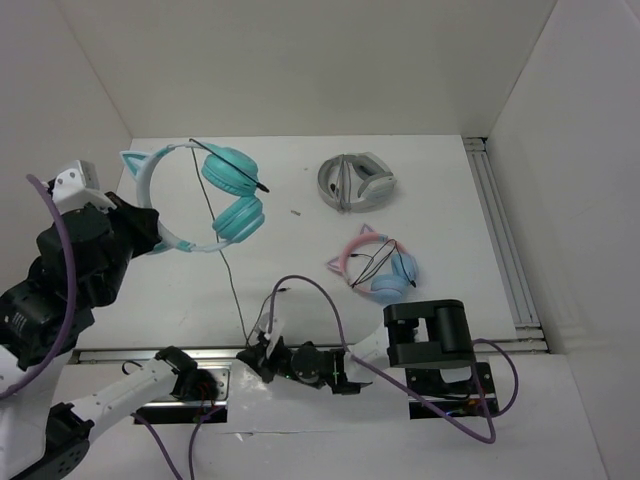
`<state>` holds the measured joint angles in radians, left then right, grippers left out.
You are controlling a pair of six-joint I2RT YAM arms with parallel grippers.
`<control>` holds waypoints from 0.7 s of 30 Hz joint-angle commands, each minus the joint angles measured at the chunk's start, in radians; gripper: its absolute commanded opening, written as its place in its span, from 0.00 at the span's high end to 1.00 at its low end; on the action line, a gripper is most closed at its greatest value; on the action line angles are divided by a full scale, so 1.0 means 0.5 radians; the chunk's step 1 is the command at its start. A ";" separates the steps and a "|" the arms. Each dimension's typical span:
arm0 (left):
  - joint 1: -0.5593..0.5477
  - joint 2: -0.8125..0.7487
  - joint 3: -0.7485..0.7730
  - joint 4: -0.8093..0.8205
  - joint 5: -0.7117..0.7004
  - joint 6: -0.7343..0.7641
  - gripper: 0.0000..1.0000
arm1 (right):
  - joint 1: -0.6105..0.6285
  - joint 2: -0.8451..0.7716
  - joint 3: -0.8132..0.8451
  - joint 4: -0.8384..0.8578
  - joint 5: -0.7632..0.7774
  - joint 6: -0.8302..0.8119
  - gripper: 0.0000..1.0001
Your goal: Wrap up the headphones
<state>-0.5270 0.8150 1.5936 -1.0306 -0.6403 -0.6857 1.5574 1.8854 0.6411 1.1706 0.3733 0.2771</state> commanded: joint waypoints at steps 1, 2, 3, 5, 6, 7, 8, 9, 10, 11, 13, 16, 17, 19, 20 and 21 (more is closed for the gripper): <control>-0.004 0.088 -0.051 0.309 -0.225 -0.095 1.00 | 0.143 -0.102 0.214 -0.232 0.226 -0.161 1.00; -0.004 0.088 -0.128 0.328 -0.250 -0.095 1.00 | 0.213 -0.129 0.264 -0.315 0.296 -0.241 1.00; -0.004 0.112 -0.171 0.346 -0.284 -0.095 1.00 | 0.253 -0.169 0.346 -0.462 0.351 -0.281 1.00; -0.004 0.113 -0.309 0.346 -0.375 -0.147 1.00 | 0.370 -0.254 0.411 -0.646 0.507 -0.431 1.00; -0.004 0.113 -0.352 0.346 -0.406 -0.165 1.00 | 0.407 -0.291 0.454 -0.693 0.548 -0.477 1.00; -0.004 0.113 -0.395 0.346 -0.407 -0.166 1.00 | 0.435 -0.328 0.473 -0.745 0.548 -0.523 1.00; -0.004 0.091 -0.474 0.346 -0.434 -0.199 1.00 | 0.456 -0.365 0.500 -0.816 0.569 -0.551 1.00; -0.004 0.061 -0.512 0.346 -0.434 -0.224 1.00 | 0.487 -0.426 0.528 -0.947 0.597 -0.576 1.00; -0.004 0.060 -0.542 0.346 -0.434 -0.224 1.00 | 0.487 -0.457 0.592 -1.015 0.631 -0.576 1.00; -0.004 0.033 -0.585 0.307 -0.456 -0.245 1.00 | 0.508 -0.485 0.623 -1.083 0.652 -0.606 1.00; -0.004 0.005 -0.604 0.245 -0.456 -0.276 1.00 | 0.509 -0.571 0.693 -1.224 0.707 -0.655 1.00; -0.004 -0.050 -0.711 0.165 -0.508 -0.294 1.00 | 0.527 -0.687 0.825 -1.465 0.748 -0.720 1.00; -0.004 -0.102 -0.742 0.147 -0.508 -0.294 1.00 | 0.527 -0.715 0.856 -1.521 0.766 -0.744 1.00; -0.004 -0.145 -0.846 0.147 -0.508 -0.294 1.00 | 0.527 -0.758 0.923 -1.665 0.766 -0.803 1.00; -0.004 -0.145 -0.880 0.147 -0.508 -0.294 1.00 | 0.527 -0.782 0.994 -1.703 0.748 -0.821 1.00; -0.004 -0.169 -0.910 0.147 -0.484 -0.294 1.00 | 0.527 -0.783 1.028 -1.733 0.748 -0.885 1.00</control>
<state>-0.5274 0.7609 1.1591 -1.0126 -0.8497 -0.7757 1.8153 1.5406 1.0718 0.4286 0.7105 -0.0856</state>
